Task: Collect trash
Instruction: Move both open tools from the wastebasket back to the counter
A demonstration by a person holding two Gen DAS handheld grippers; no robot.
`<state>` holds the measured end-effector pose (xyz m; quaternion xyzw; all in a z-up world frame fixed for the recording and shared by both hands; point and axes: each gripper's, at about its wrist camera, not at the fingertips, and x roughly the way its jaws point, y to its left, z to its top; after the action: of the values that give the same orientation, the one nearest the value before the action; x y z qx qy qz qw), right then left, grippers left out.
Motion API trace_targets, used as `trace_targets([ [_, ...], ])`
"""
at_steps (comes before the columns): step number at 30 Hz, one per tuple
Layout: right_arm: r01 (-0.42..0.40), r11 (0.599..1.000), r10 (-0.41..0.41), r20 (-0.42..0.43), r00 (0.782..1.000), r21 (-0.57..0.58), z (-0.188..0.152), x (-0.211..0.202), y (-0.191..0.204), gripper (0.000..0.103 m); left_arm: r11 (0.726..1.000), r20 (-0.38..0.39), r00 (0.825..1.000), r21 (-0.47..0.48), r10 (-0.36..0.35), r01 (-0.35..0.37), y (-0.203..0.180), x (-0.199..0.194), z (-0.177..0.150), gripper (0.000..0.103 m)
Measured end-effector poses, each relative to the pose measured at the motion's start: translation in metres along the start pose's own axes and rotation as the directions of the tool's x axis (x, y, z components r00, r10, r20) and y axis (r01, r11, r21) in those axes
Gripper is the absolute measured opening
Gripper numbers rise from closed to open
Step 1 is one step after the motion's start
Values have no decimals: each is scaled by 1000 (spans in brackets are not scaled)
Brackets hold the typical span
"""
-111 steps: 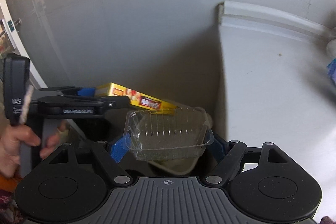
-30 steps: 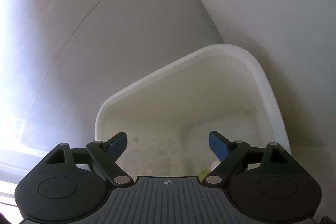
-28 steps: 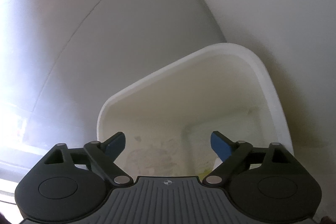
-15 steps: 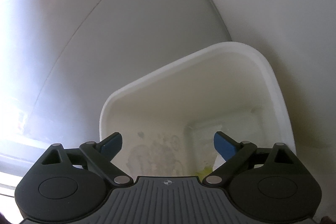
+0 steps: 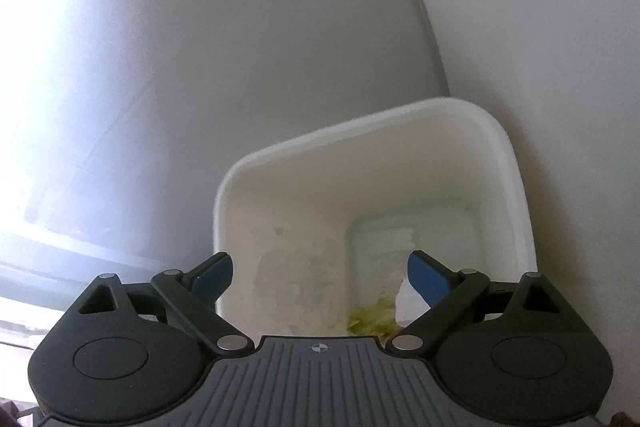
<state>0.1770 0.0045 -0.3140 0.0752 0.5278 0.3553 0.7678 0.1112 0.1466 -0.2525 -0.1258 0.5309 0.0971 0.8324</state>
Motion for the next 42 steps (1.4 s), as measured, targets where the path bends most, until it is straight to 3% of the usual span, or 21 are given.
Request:
trace_targets([
  [22,8,969,-8,1,1000,-246,-22,-53,94,96,999,123,992,-19,-27,30,25,-93,-13,102],
  [33,-75,945,80,3,997,-317,-4,-139,123,96,999,203,978,-7,-39,41,31,-130,-6,102],
  [42,-51,927,103,120,987,-373,19,-218,108,96,997,274,960,60,-64,49,13,-160,1,102],
])
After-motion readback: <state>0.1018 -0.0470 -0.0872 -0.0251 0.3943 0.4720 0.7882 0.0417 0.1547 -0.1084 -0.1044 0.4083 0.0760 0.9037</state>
